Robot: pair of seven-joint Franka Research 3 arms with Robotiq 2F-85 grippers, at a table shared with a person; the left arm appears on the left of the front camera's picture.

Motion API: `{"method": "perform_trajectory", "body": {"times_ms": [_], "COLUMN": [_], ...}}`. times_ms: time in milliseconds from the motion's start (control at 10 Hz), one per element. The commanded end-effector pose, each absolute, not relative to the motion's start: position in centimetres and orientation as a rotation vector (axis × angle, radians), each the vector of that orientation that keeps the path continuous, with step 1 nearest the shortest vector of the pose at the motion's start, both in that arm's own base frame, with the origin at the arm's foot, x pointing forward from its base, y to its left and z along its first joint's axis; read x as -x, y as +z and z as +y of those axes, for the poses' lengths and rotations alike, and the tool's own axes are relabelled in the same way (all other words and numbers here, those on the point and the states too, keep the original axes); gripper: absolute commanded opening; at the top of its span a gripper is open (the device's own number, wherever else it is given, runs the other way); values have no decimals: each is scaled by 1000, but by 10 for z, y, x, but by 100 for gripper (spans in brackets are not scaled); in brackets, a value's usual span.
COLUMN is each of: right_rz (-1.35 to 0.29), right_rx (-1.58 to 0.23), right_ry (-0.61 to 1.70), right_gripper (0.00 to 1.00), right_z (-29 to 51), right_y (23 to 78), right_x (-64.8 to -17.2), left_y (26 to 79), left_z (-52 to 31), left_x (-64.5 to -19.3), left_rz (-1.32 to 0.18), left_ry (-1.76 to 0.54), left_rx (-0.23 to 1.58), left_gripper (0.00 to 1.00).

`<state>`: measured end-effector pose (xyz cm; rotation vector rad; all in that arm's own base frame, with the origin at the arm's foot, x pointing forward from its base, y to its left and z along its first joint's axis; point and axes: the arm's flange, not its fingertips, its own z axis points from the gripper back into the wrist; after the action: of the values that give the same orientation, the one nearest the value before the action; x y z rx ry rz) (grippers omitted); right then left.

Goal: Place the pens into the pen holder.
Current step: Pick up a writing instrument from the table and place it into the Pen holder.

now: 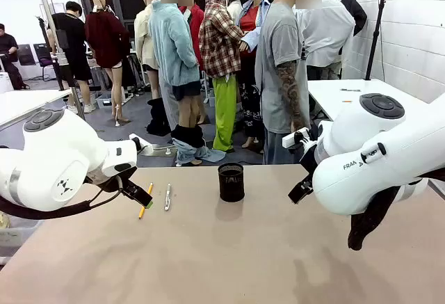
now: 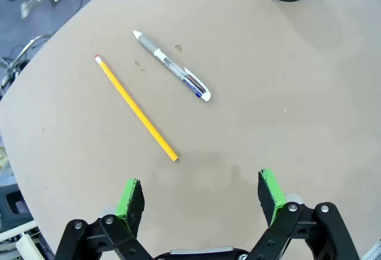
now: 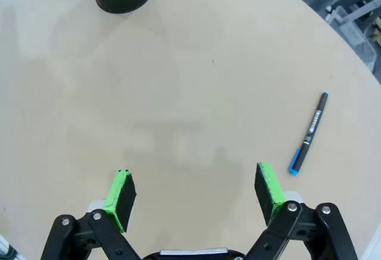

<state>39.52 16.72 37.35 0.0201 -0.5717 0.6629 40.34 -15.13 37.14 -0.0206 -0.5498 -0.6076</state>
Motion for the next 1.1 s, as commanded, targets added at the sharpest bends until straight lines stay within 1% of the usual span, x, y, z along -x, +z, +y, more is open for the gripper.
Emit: {"method": "perform_trajectory", "body": {"times_ms": [0,900,1000], "right_rz": [-572,-572,-664], "right_rx": [-20,-20,48], "right_ry": [663,663,620], "right_gripper": [100,100,100], "right_z": [167,167,137], "right_y": [373,373,400], "right_x": [-395,-395,-378], "left_y": [371,371,402], "left_z": [-151,-153,-125], "left_x": [-403,-403,-392], "left_rz": [-550,-550,-630], "left_ry": [-608,-611,-568], "left_rx": [21,20,-3], "left_gripper": [100,100,100]}}
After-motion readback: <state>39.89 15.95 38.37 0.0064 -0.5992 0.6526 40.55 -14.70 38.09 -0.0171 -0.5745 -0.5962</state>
